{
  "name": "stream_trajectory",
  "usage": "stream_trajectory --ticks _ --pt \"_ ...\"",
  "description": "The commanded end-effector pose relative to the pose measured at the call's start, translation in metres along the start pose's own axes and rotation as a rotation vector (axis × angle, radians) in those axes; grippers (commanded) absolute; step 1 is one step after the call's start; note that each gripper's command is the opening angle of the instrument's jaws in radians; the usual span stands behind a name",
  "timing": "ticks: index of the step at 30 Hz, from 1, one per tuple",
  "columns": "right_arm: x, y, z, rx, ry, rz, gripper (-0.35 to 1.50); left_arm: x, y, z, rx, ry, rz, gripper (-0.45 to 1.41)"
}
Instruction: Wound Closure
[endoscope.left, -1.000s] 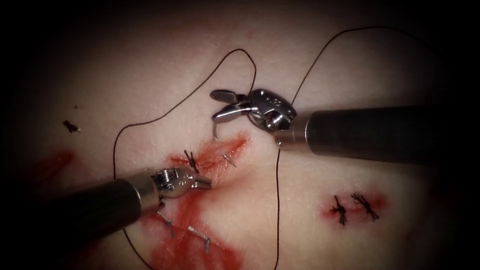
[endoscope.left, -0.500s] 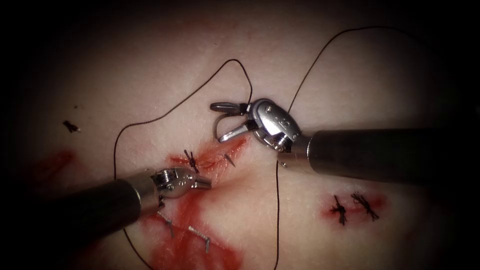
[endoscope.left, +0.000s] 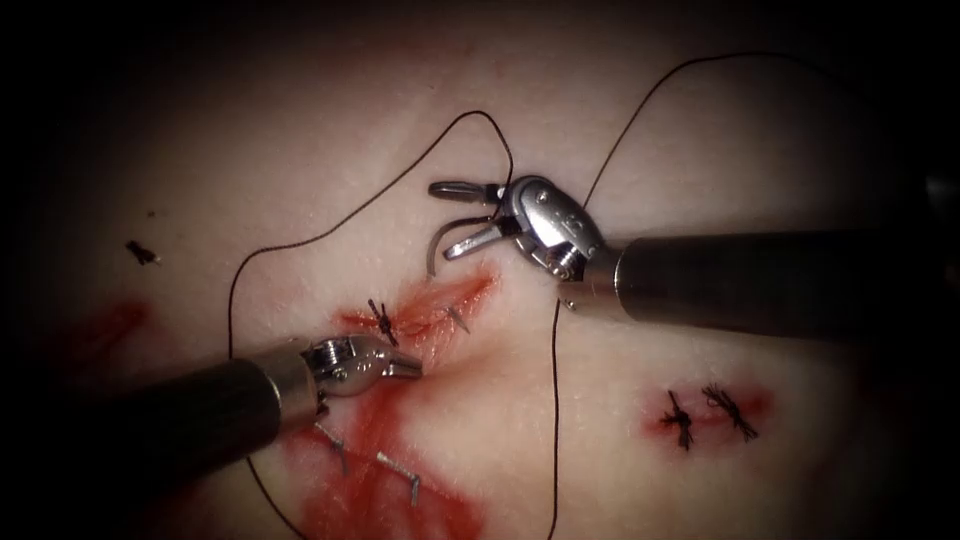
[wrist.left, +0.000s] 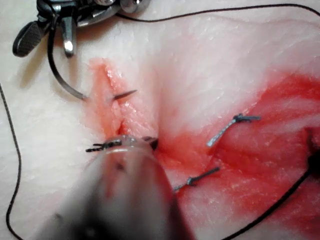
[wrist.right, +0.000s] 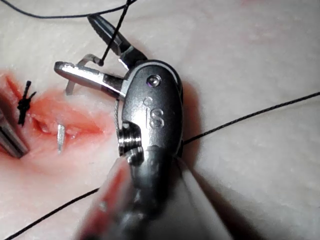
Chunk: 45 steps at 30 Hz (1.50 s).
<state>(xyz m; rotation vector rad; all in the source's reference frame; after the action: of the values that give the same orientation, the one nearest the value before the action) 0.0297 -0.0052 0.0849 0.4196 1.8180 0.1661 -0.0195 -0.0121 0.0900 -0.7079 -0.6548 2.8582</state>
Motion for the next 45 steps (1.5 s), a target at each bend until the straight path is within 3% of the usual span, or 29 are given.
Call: stream_trajectory --ticks 1,3,4,6,7,14,19,26,27,29,32,33,39,45 --pt "-0.0010 0.0000 0.0006 0.018 0.000 0.001 1.18 0.0002 -0.0002 0.0009 -0.001 0.001 0.001 0.15" --pt "-0.0010 0.0000 0.0006 0.034 0.005 0.004 1.03 0.0002 -0.0002 0.0009 -0.001 0.001 -0.005 0.15" --pt "-0.0009 -0.0001 0.0006 0.037 0.007 0.005 0.83 0.0002 -0.0002 0.0009 -0.001 0.001 -0.005 0.15" --pt "-0.0009 -0.0001 0.0006 0.044 0.010 0.007 -0.20 0.0002 -0.0002 0.0009 -0.001 0.001 -0.005 0.15" --pt "-0.0009 -0.0001 0.0007 0.042 0.009 0.006 -0.35 0.0002 -0.0002 0.0009 -0.001 0.001 -0.005 0.15" --pt "0.0001 0.0006 0.0008 -0.012 -0.003 -0.006 -0.35 0.0002 -0.0002 0.0008 -0.001 0.000 -0.011 0.17" --pt "0.0015 0.0015 0.0004 -0.084 -0.074 -0.049 -0.35 0.0001 -0.0002 0.0008 -0.001 0.000 -0.010 0.17" --pt "0.0031 0.0017 -0.0003 -0.302 -0.359 0.238 -0.35 0.0001 -0.0002 0.0008 -0.002 0.000 -0.009 0.17" --pt "0.0033 0.0015 -0.0002 -0.338 -0.402 0.376 -0.35 0.0001 -0.0002 0.0008 -0.002 0.000 -0.009 0.17" --pt "0.0034 0.0012 0.0000 -0.421 -0.462 0.504 -0.35 0.0001 -0.0002 0.0009 -0.001 0.000 -0.009 0.17" --pt "0.0033 0.0002 0.0008 -0.527 -0.638 0.554 -0.35 0.0001 -0.0002 0.0009 -0.001 0.000 -0.009 0.17" --pt "0.0032 -0.0001 0.0012 -0.537 -0.682 0.594 -0.35 0.0001 -0.0002 0.0009 -0.001 0.000 -0.009 0.17" --pt "0.0027 -0.0009 0.0030 -0.523 -0.744 0.904 -0.35 0.0001 -0.0002 0.0010 0.000 0.000 -0.009 0.17" --pt "0.0023 -0.0013 0.0045 -0.400 -0.792 1.054 -0.35 0.0001 -0.0002 0.0009 -0.001 0.000 -0.008 0.19"
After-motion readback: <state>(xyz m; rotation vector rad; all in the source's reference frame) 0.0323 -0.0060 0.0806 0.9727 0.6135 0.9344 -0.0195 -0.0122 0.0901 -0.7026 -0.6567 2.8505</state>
